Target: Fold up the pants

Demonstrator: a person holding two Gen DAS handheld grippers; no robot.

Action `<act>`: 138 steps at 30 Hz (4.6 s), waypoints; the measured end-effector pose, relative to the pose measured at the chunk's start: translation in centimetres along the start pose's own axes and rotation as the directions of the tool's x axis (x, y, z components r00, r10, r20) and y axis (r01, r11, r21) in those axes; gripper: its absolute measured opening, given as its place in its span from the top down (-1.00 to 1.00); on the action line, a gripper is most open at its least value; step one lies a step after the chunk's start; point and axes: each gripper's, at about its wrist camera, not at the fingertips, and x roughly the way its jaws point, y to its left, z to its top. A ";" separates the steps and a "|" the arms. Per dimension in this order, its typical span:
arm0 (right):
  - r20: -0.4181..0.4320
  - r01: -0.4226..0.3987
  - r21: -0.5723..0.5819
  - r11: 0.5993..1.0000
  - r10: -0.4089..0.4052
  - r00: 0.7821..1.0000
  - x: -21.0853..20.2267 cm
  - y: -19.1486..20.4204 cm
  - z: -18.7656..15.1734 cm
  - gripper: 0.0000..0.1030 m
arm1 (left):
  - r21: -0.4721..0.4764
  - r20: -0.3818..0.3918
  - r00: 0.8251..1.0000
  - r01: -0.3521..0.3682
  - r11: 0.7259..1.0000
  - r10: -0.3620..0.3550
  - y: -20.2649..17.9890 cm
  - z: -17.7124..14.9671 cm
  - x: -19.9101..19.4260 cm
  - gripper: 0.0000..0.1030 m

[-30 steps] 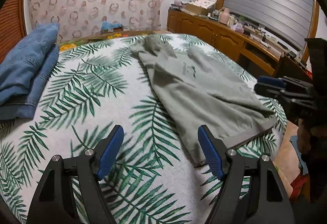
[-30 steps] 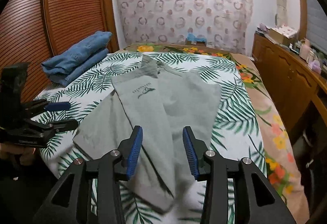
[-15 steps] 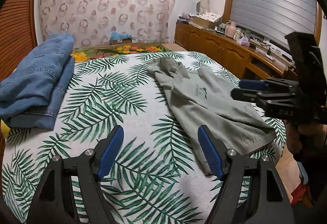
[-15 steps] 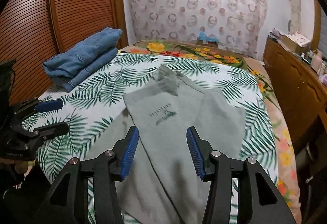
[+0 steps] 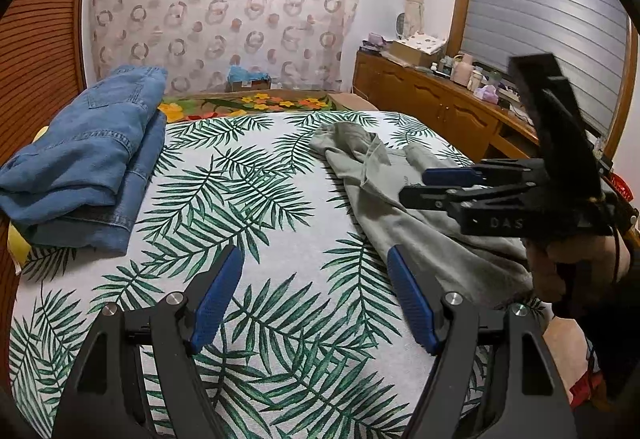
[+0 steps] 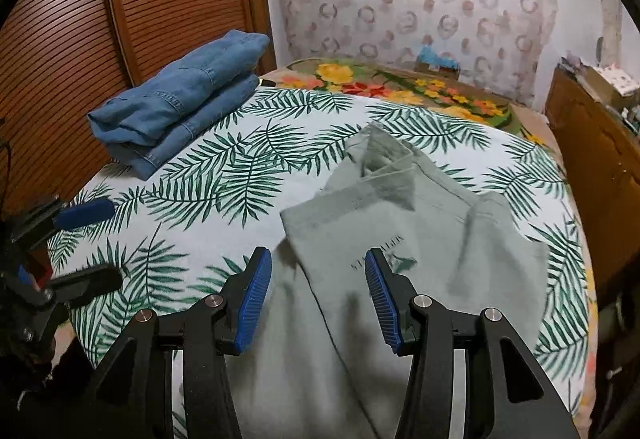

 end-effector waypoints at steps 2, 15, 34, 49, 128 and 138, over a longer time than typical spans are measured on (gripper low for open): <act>-0.014 -0.022 0.015 1.000 0.022 1.000 0.8 -0.4 0.5 0.02 | -0.003 -0.003 1.000 0.002 1.000 -0.002 0.0 -0.1 0.1 -0.47; -0.065 0.012 -0.042 0.999 -0.015 0.998 5.2 1.4 2.4 0.28 | -0.001 -0.016 1.000 0.011 1.000 -0.011 -0.2 -0.6 0.6 -0.47; 0.057 0.142 0.055 0.988 -0.145 0.988 -1.7 -3.9 3.1 0.92 | 0.017 -0.036 0.999 0.027 0.999 -0.027 -1.3 -1.3 1.0 -0.47; 0.011 0.253 0.096 0.963 -0.255 0.967 -1.7 -7.7 3.8 0.92 | 0.026 -0.044 0.999 0.029 0.999 -0.028 -1.8 -1.4 1.2 -0.47; -0.051 0.287 0.144 0.947 -0.282 0.958 -1.9 -7.2 -3.6 0.14 | 0.077 -0.132 0.991 0.037 0.996 -0.026 -3.7 -3.6 4.1 -0.53; -0.052 0.256 0.116 0.960 -0.252 0.966 -4.0 -2.2 -8.2 -0.06 | 0.114 -0.132 0.991 0.023 0.993 -0.008 -4.1 -3.7 4.1 -0.55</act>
